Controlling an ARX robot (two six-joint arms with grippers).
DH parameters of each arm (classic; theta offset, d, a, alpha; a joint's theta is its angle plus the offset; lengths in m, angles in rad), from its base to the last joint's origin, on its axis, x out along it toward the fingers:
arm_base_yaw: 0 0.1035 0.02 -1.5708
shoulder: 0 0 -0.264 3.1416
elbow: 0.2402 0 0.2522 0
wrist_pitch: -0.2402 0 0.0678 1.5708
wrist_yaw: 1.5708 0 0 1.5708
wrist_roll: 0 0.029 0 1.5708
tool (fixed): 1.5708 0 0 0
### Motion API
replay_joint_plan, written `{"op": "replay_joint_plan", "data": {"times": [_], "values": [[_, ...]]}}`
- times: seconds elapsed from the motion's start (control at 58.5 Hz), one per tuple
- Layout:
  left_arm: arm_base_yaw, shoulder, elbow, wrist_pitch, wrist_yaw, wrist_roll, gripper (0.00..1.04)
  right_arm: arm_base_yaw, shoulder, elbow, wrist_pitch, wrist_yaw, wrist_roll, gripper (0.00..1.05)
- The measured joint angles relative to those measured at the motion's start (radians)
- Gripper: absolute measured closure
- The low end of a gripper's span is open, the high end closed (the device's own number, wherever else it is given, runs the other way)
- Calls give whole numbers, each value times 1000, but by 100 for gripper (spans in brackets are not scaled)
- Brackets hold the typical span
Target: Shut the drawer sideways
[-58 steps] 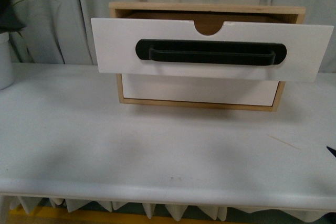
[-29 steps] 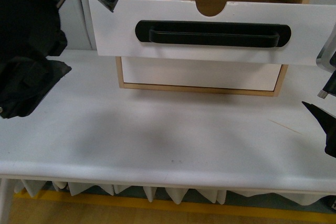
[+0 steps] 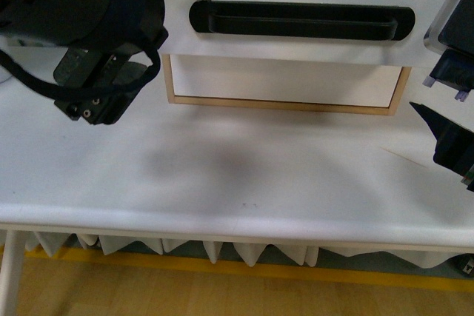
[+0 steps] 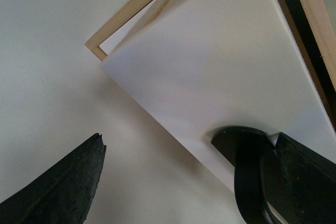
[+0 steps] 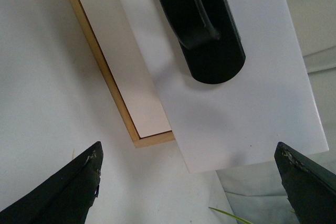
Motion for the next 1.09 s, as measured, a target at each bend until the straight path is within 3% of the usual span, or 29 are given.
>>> {"op": "replay_joint_plan", "data": {"times": [1.094], "values": [[10, 303, 398, -92, 46, 14, 6, -50, 355, 400, -19, -31, 18, 9]]}}
